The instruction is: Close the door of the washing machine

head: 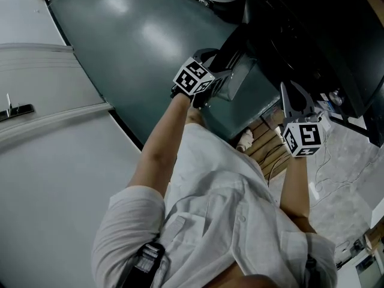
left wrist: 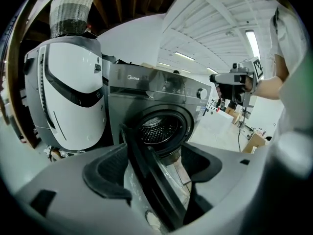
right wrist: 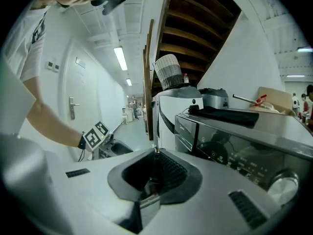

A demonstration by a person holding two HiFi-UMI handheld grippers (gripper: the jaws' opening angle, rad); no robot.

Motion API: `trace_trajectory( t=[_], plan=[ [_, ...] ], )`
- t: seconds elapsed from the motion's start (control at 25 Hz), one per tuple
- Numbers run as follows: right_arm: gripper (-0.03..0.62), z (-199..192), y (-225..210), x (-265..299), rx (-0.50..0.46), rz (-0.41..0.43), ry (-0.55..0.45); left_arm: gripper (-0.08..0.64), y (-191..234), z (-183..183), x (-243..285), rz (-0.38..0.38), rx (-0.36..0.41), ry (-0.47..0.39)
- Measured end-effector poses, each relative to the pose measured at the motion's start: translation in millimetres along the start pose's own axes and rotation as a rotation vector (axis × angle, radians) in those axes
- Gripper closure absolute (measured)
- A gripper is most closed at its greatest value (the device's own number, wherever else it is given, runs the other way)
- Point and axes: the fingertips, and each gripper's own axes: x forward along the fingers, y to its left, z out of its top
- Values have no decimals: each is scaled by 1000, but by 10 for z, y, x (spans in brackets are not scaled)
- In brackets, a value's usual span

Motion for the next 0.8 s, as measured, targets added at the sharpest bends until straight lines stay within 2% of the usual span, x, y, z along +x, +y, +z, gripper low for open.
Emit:
trace_trajectory(
  t=[0.24, 0.8],
  plan=[
    [560, -21, -96, -307, -1, -45, 2, 222, -342, 69, 134, -26, 6, -33],
    [560, -229, -449, -942, 18, -163, 3, 222, -930, 316, 681, -143, 90, -44]
  ],
)
